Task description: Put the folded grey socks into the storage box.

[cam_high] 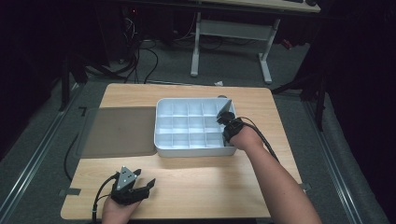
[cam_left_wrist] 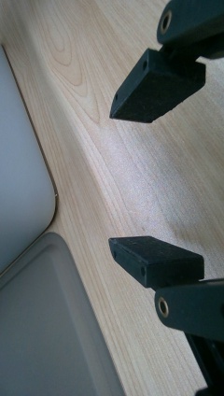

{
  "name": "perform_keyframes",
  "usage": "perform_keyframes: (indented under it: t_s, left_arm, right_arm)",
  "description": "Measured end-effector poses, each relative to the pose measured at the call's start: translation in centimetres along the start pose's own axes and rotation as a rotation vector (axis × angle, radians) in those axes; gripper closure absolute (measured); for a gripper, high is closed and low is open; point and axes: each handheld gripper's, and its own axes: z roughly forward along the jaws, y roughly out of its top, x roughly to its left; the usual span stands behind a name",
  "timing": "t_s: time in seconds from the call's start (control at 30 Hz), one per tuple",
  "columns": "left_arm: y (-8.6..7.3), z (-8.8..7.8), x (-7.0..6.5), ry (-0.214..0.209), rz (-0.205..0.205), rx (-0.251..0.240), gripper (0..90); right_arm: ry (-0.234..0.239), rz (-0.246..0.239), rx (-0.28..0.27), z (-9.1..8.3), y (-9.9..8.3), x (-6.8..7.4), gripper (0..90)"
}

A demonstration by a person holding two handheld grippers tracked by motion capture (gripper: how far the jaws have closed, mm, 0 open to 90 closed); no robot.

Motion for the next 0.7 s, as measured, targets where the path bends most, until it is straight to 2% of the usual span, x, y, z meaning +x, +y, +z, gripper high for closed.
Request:
perform_keyframes:
  t_s: [0.03, 0.1, 0.27, 0.33, 0.53, 0.7]
  left_arm:
    - [0.0, 0.0, 0.0, 0.0, 0.0, 0.001, 32.2]
    - [0.0, 0.0, 0.0, 0.0, 0.0, 0.004, 32.2]
    - [0.1, 0.1, 0.0, -0.001, 0.001, 0.012, 32.3]
    - [0.1, 0.0, 0.0, 0.004, 0.0, 0.005, 33.0]
    - [0.1, -0.5, 0.4, 0.007, -0.027, -0.025, 35.7]
    - [0.2, -0.6, 0.5, 0.011, -0.031, -0.027, 36.1]
  right_arm:
    - [0.003, -0.012, -0.008, -0.2, -0.1, -0.2, 86.0]
    - [0.017, 0.001, -0.017, -0.8, -0.3, -0.3, 84.0]
    - [0.04, -0.012, -0.086, -2.7, -1.1, -0.5, 79.9]
    - [0.043, -0.004, -0.116, -3.5, -1.5, -0.5, 78.1]
    - [0.045, -0.03, -0.189, -5.1, -2.5, -0.3, 70.6]
    - [0.083, -0.022, -0.255, -5.9, -3.8, -0.5, 65.3]
